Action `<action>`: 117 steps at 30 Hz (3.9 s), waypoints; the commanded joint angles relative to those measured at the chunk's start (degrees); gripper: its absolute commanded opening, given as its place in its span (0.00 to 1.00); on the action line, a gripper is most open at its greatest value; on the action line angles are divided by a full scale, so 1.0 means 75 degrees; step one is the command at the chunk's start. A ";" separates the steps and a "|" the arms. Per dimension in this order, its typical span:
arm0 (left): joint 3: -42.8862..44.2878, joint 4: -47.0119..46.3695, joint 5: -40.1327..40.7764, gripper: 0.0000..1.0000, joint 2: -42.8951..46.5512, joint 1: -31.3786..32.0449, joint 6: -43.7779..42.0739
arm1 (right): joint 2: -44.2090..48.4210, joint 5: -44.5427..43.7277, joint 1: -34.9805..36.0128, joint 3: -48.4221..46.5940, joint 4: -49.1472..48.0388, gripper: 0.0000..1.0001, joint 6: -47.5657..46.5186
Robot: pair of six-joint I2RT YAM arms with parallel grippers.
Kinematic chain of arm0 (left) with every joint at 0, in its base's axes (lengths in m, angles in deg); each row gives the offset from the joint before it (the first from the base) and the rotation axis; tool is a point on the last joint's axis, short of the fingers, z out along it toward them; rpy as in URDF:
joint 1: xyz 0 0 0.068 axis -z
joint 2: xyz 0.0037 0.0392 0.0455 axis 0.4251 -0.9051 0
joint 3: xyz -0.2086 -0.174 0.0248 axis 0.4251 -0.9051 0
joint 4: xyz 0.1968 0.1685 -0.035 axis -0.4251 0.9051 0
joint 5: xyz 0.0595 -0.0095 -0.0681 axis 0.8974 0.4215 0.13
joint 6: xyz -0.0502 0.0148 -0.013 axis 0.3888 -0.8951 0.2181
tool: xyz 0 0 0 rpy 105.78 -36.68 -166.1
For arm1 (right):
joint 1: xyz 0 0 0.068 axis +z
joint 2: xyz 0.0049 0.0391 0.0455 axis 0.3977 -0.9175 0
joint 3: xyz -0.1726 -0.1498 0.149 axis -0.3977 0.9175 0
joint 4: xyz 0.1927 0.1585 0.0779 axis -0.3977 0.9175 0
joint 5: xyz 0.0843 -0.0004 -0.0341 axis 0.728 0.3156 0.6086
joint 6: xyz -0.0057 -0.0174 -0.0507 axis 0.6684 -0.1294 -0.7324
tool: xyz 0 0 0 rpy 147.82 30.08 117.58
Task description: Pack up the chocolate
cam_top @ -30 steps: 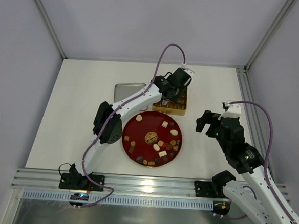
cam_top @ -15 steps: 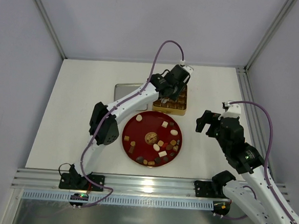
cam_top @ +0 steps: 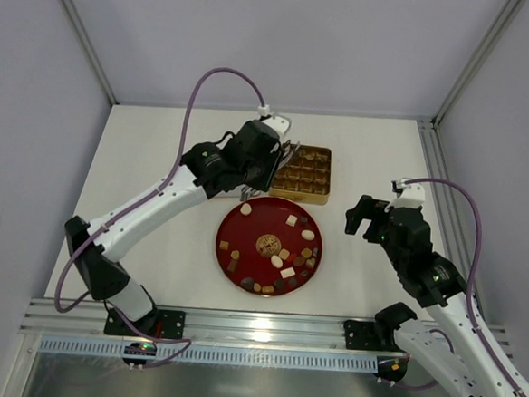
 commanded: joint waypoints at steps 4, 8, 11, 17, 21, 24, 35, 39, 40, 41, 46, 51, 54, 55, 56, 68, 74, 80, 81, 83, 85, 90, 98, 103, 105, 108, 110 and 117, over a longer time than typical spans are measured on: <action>-0.1894 0.0957 -0.0257 0.36 0.1820 0.0217 0.0889 | -0.0217 0.0222 -0.0003 -0.0195 -0.0380 1.00 -0.0083; -0.2889 0.1637 -0.0339 0.36 0.2805 0.0323 0.1241 | -0.0299 0.0270 -0.0003 -0.0172 -0.0450 1.00 -0.0083; -0.3475 0.2070 -0.0468 0.36 0.3531 0.0358 0.1510 | -0.0287 0.0281 -0.0003 -0.0136 -0.0486 1.00 -0.0083; -0.4216 0.2669 -0.0796 0.36 0.4271 0.0440 0.1956 | -0.0287 0.0328 -0.0003 0.0016 -0.0580 1.00 -0.0013; -0.4579 0.2834 -0.1065 0.36 0.4529 0.0475 0.2237 | -0.0276 0.0328 0.0009 0.0074 -0.0591 1.00 0.0011; -0.4861 0.2869 -0.1347 0.36 0.4600 0.0522 0.2319 | -0.0240 0.0305 -0.0003 0.0145 -0.0614 1.00 0.0011; -0.5213 0.2822 -0.1898 0.37 0.4611 0.0686 0.2460 | -0.0229 0.0340 0.0009 0.0192 -0.0662 1.00 0.0034; -0.5236 0.2857 -0.1921 0.37 0.4588 0.0733 0.2460 | -0.0205 0.0316 -0.0003 0.0215 -0.0626 1.00 0.0023; -0.5236 0.2880 -0.1898 0.37 0.4565 0.0733 0.2472 | -0.0194 0.0316 -0.0003 0.0227 -0.0626 1.00 0.0023; -0.5236 0.2904 -0.1898 0.37 0.4553 0.0745 0.2472 | -0.0193 0.0316 -0.0003 0.0227 -0.0626 1.00 0.0023; -0.5236 0.3021 -0.1875 0.37 0.4459 0.0792 0.2460 | -0.0135 0.0305 -0.0003 0.0227 -0.0603 1.00 0.0046; -0.5225 0.3080 -0.1781 0.37 0.4412 0.0827 0.2472 | -0.0135 0.0305 0.0009 0.0239 -0.0603 1.00 0.0046; -0.5213 0.3080 -0.1734 0.37 0.4389 0.0850 0.2472 | -0.0112 0.0293 -0.0003 0.0239 -0.0591 1.00 0.0046; -0.5224 0.3057 -0.1746 0.37 0.4389 0.0862 0.2472 | -0.0111 0.0305 -0.0003 0.0239 -0.0591 1.00 0.0046; -0.5248 0.3056 -0.1757 0.37 0.4354 0.0874 0.2472 | -0.0100 0.0293 -0.0003 0.0239 -0.0591 1.00 0.0046; -0.5271 0.2951 -0.1769 0.37 0.4061 0.0979 0.2437 | -0.0088 0.0281 -0.0003 0.0239 -0.0556 1.00 0.0034; -0.5248 0.2892 -0.1792 0.37 0.3932 0.1061 0.2413 | -0.0076 0.0270 -0.0003 0.0227 -0.0544 1.00 0.0011; -0.5143 0.2916 -0.1781 0.31 0.3861 0.1143 0.2413 | -0.0088 0.0281 -0.0003 0.0215 -0.0568 1.00 0.0011; -0.5119 0.2927 -0.1781 0.30 0.3861 0.1143 0.2402 | -0.0100 0.0293 -0.0003 0.0215 -0.0568 1.00 0.0011; -0.5049 0.2939 -0.1746 0.26 0.3826 0.1155 0.2390 | -0.0100 0.0270 -0.0003 0.0204 -0.0568 1.00 0.0011; -0.4955 0.2974 -0.1722 0.25 0.3803 0.1155 0.2378 | -0.0100 0.0281 -0.0003 0.0192 -0.0556 1.00 0.0023; -0.4674 0.3044 -0.1652 0.22 0.3814 0.1167 0.2378 | -0.0100 0.0281 -0.0002 0.0180 -0.0544 1.00 -0.0001; -0.4147 0.3349 -0.1500 0.21 0.3826 0.1167 0.2331 | -0.0088 0.0258 -0.0003 0.0227 -0.0568 1.00 0.0011; -0.3842 0.3349 -0.1464 0.21 0.3791 0.1155 0.2308 | -0.0076 0.0258 -0.0002 0.0239 -0.0544 1.00 0.0023; -0.3772 0.3303 -0.1418 0.21 0.3779 0.1167 0.2319 | -0.0065 0.0246 -0.0014 0.0239 -0.0544 1.00 0.0023; -0.3596 0.3174 -0.1277 0.21 0.3686 0.1167 0.2308 | -0.0053 0.0258 -0.0003 0.0250 -0.0544 1.00 0.0034; -0.3409 0.2975 -0.1091 0.21 0.3546 0.1155 0.2296 | -0.0053 0.0269 -0.0003 0.0250 -0.0556 1.00 0.0046; -0.2099 0.2342 -0.0037 0.20 0.2375 0.1132 0.1840 | -0.0088 0.0316 -0.0003 0.0239 -0.0544 1.00 0.0069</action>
